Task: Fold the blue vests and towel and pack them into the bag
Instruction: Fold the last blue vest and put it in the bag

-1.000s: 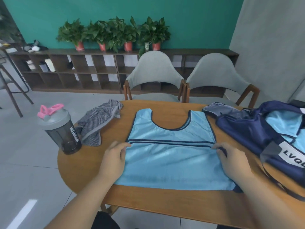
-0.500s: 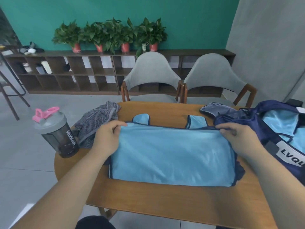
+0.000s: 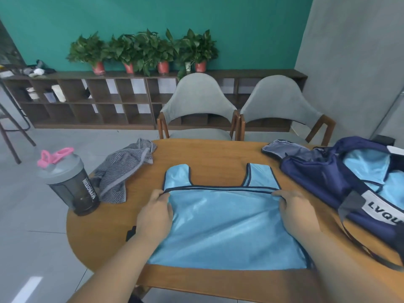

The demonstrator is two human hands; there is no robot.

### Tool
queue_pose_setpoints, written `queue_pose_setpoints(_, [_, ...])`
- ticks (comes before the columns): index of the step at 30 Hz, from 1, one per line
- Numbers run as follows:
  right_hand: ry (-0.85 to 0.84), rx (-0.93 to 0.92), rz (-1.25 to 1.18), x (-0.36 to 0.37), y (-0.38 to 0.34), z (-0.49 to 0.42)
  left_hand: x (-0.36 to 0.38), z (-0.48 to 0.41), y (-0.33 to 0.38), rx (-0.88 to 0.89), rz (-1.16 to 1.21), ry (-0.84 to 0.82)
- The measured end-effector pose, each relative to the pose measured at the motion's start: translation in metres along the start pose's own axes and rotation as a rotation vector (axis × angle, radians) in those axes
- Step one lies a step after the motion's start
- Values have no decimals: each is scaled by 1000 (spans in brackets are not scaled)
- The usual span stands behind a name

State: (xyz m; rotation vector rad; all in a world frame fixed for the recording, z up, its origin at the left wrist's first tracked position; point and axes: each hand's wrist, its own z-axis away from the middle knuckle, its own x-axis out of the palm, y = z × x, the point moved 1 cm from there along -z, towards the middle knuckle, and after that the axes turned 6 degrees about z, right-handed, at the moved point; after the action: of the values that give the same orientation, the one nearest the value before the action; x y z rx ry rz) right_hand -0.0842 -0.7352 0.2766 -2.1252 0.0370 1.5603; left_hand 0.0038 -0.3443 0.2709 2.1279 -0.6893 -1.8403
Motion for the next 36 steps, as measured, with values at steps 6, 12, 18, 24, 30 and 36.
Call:
queue_pose_setpoints(6, [-53, -17, 119, -22, 18, 24, -24, 23, 0, -14, 38, -122])
queue_pose_setpoints(12, [-65, -204, 143, -16, -58, 7, -25, -20, 19, 128, 39, -52])
queue_pose_setpoints(18, [-408, -519, -39, 45, -160, -7, -15, -74, 25, 81, -75, -258])
queue_pose_setpoints(24, [-404, -222, -211, 74, -194, -39, -17, -90, 24, -38, -45, -281])
queue_pose_setpoints(30, [-478, -204, -319, 93, -217, -61, -18, -95, 11, -7, 486, -259])
queue_pose_setpoints(36, [-439, -48, -758, 107, -217, -62, -10, -85, -3, -68, 828, -163])
